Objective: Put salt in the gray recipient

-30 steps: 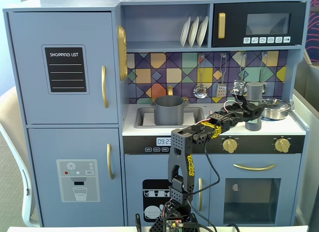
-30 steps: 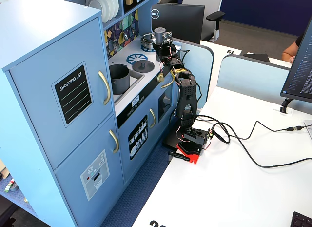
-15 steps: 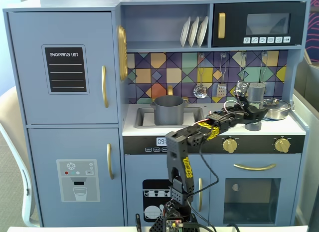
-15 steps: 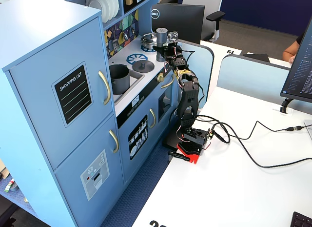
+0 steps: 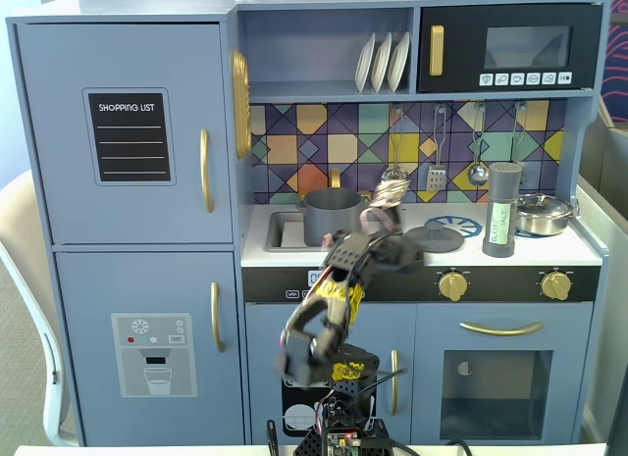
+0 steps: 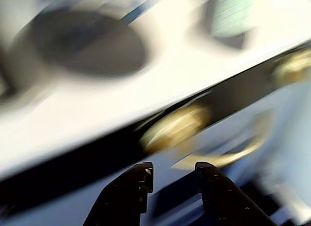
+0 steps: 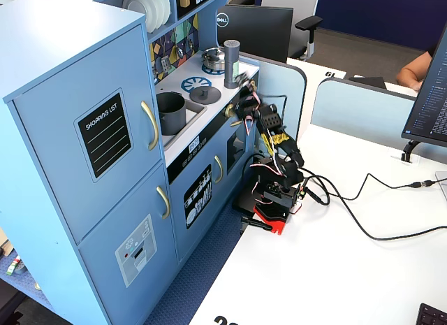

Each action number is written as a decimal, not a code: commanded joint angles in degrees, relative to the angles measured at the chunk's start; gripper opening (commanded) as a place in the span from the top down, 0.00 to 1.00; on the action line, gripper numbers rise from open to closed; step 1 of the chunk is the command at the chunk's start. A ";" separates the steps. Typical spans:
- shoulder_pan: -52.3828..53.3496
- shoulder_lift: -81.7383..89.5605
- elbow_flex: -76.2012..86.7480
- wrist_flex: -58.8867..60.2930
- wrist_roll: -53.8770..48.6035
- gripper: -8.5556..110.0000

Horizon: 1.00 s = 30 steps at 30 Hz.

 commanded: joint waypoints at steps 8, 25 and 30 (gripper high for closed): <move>-29.44 13.10 29.36 2.46 -3.08 0.93; -31.29 22.41 47.37 12.30 14.06 0.93; -32.52 22.50 47.37 14.50 14.94 0.93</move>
